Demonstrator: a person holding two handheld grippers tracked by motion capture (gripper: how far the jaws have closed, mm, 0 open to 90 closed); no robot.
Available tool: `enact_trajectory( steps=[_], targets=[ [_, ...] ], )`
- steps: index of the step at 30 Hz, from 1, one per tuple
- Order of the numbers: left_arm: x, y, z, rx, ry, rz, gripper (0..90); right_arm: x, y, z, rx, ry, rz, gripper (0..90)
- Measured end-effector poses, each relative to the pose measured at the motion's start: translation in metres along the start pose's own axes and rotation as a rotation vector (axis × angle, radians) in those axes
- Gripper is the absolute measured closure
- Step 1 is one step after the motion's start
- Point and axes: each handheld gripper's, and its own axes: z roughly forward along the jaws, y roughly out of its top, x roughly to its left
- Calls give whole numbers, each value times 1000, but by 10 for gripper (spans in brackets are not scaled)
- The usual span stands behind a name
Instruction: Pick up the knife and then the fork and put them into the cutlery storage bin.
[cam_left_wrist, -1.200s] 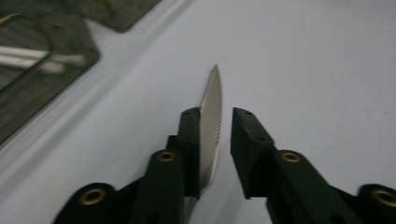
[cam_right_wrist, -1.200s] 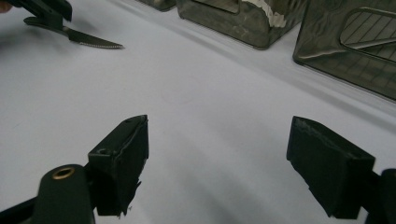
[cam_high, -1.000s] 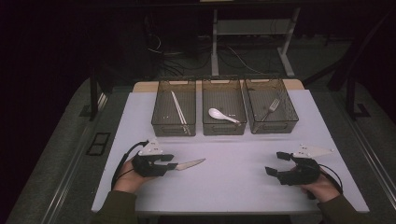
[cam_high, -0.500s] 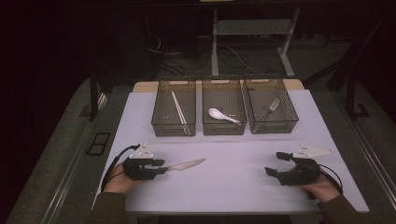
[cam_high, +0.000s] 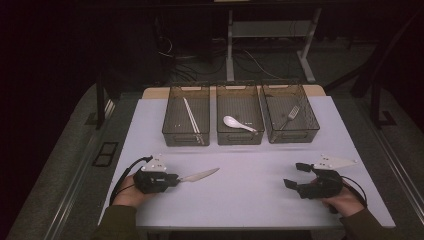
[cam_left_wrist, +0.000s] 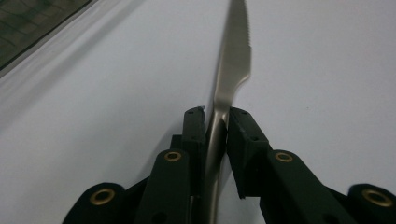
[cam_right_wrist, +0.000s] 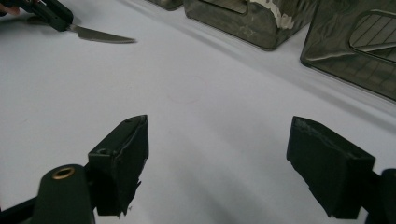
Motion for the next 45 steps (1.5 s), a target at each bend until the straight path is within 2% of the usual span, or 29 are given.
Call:
enact_trajectory(
  steps=[3,6,11,14,18,21,24,27,34,45],
  targets=[
    [-1,2,0,14,-3,-16,791,0,0,0,0,0,0,210],
    [-2,4,0,31,8,-13,792,0,0,0,0,0,0,210],
    [-7,7,1,57,38,30,785,0,0,0,0,1,0,210],
    [-8,9,1,75,47,33,789,0,0,0,0,0,1,210],
    [-8,9,1,72,46,3,795,0,0,0,-1,0,1,210],
    [-7,7,1,52,41,-26,796,0,0,0,-2,1,2,210],
    [-7,8,1,54,43,-19,796,0,0,0,-2,2,1,210],
    [-10,11,0,31,28,-16,796,0,0,-1,-3,4,3,210],
    [-19,24,-9,-87,-2,-20,796,0,1,-1,-9,4,4,210],
    [-31,42,-21,-236,-42,-18,795,1,3,-2,-16,5,-2,210]
  ],
)
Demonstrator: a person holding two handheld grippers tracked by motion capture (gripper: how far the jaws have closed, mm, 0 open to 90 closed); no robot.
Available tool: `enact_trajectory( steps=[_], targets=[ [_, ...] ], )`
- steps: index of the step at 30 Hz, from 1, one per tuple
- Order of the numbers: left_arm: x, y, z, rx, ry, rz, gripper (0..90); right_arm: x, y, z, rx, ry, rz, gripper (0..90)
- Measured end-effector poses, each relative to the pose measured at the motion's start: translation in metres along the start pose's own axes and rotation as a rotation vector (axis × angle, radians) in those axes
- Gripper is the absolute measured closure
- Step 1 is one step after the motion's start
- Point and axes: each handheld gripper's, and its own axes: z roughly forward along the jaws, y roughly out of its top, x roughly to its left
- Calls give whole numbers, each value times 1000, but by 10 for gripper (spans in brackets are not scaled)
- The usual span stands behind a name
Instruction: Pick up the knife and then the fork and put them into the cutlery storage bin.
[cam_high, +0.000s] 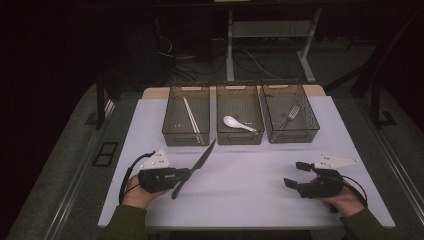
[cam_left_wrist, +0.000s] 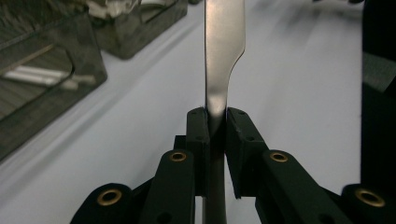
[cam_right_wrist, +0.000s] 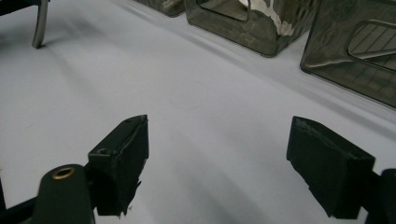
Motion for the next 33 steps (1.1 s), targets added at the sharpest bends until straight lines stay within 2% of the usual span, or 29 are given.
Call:
enact_trajectory(
  steps=[5,11,19,21,25,33],
  targets=[
    [-8,12,3,-55,-10,7,798,3,9,-4,-1,30,11,192],
    [-19,30,17,-85,21,-12,798,12,28,-7,-34,61,14,192],
    [-30,49,45,-92,62,-21,798,21,52,9,-45,126,26,364],
    [-31,54,52,-100,57,-20,798,23,58,12,-48,152,34,408],
    [-35,63,66,-103,64,-3,798,28,70,19,-66,169,29,456],
    [-43,77,94,-126,63,16,798,33,92,30,-103,218,54,559]
  ],
)
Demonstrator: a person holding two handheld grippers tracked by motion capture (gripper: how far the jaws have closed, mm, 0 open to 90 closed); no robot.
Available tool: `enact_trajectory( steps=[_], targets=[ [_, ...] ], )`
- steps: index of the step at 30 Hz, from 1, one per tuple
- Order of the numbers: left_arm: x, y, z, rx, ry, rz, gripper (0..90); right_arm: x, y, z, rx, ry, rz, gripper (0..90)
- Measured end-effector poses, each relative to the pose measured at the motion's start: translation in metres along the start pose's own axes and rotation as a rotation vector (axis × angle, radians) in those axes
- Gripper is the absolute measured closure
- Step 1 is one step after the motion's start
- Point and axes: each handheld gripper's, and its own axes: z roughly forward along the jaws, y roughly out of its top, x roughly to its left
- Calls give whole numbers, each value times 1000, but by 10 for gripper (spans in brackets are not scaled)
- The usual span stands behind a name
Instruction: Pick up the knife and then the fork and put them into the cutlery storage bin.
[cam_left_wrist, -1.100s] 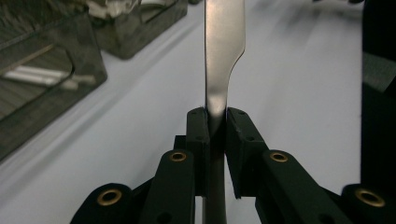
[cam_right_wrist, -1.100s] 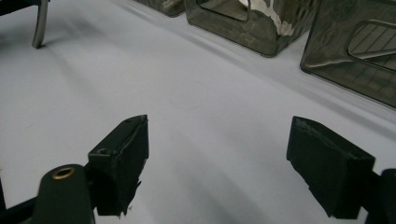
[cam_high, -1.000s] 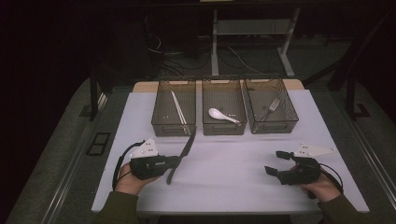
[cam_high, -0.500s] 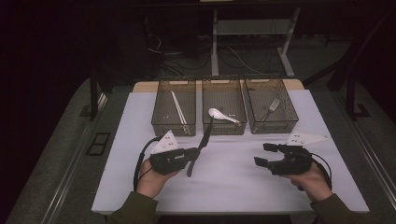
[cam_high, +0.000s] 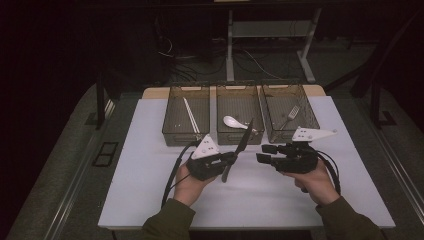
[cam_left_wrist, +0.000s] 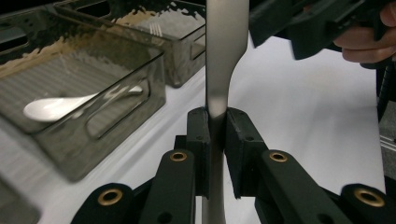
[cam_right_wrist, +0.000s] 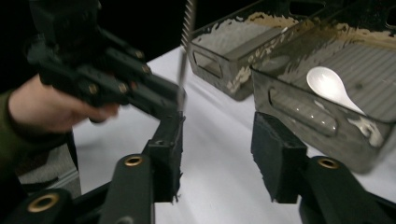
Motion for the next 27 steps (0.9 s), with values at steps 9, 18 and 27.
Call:
enact_trajectory(
  steps=[9,18,27],
  targets=[
    [-11,5,19,-27,13,12,798,-2,12,14,-31,29,35,652],
    [-14,5,19,-50,27,22,798,-3,15,25,-33,55,47,861],
    [-10,1,17,-73,31,21,699,-1,15,25,-22,13,11,883]
  ],
)
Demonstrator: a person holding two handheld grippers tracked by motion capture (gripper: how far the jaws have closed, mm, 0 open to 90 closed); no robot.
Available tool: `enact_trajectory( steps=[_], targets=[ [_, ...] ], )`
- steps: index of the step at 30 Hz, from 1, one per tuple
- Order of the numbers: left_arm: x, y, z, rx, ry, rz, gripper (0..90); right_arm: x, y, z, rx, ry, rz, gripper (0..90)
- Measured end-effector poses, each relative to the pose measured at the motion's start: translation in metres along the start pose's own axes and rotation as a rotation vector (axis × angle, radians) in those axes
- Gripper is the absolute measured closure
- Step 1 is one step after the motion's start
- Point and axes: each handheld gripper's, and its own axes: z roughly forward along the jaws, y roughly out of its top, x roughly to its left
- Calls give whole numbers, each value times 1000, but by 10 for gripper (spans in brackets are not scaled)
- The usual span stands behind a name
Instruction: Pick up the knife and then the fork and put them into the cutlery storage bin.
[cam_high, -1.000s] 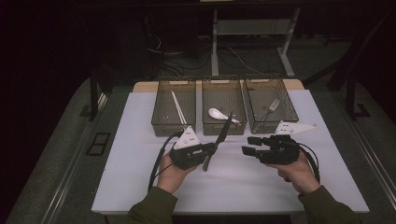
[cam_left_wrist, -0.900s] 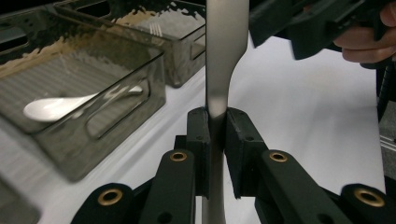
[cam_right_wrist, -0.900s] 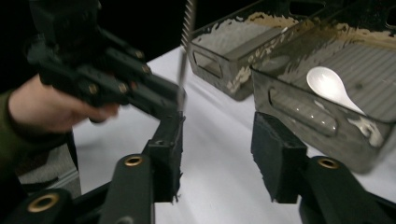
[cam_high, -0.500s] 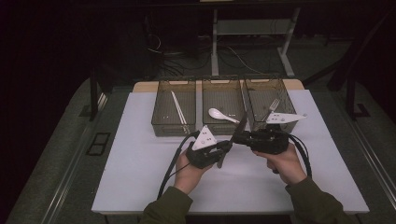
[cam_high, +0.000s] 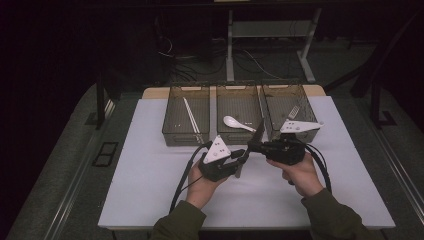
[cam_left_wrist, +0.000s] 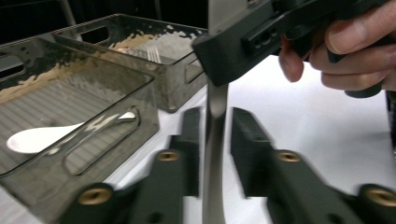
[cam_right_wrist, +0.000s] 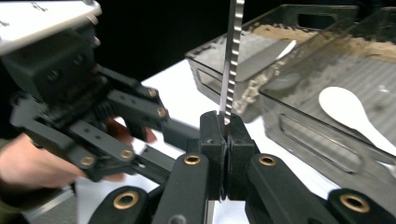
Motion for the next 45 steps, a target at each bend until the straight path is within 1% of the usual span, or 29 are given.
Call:
enact_trajectory(
  steps=[2,4,6,10,12,14,15,17,19,20,23,27,29,31,32,35,36,38,42,44,45],
  targets=[
    [3,-2,-4,3,1,-3,650,-2,0,-2,6,-18,-6,883],
    [6,-5,-9,16,1,9,620,-4,0,-6,5,-34,-6,883],
    [11,-9,-16,19,-10,-4,587,-6,1,-11,2,-49,-7,883],
    [18,-16,-30,39,-33,1,512,-12,2,-22,8,-93,-18,883],
    [21,-20,-37,48,-43,2,475,-16,2,-28,1,-116,-11,884],
    [25,-24,-42,38,-65,-18,453,-21,2,-34,-2,-133,-4,883],
    [26,-25,-44,39,-69,-28,440,-23,2,-37,-3,-139,0,883],
    [30,-29,-51,32,-66,-29,419,-27,3,-43,-7,-161,0,883],
    [34,-33,-57,30,-70,-40,395,-32,4,-50,-10,-180,3,883],
    [35,-35,-61,31,-61,-37,381,-35,4,-53,-13,-188,8,883],
    [40,-43,-71,30,-56,-49,337,-42,5,-62,-26,-214,19,883],
    [42,-53,-81,37,-47,-53,283,-50,7,-73,-32,-237,22,883],
    [42,-57,-85,42,-46,-55,256,-52,9,-78,-33,-255,12,883],
    [42,-62,-88,44,-46,-66,228,-55,12,-83,-35,-271,7,883],
    [42,-64,-90,47,-48,-69,211,-57,13,-86,-36,-275,11,883],
    [40,-70,-92,65,-53,-81,143,-61,20,-92,-36,-298,0,884],
    [39,-72,-93,75,-48,-76,133,-62,23,-95,-34,-305,-4,883],
    [38,-75,-95,87,-39,-75,105,-64,31,-100,-37,-318,-12,883],
    [37,-79,-98,100,-32,-95,0,-67,50,-111,-41,-352,-26,883],
    [38,-81,-99,112,-32,-87,0,-70,60,-116,-43,-377,-39,883],
    [37,-81,-99,118,-31,-91,0,-72,65,-118,-44,-388,-37,883]
  ],
)
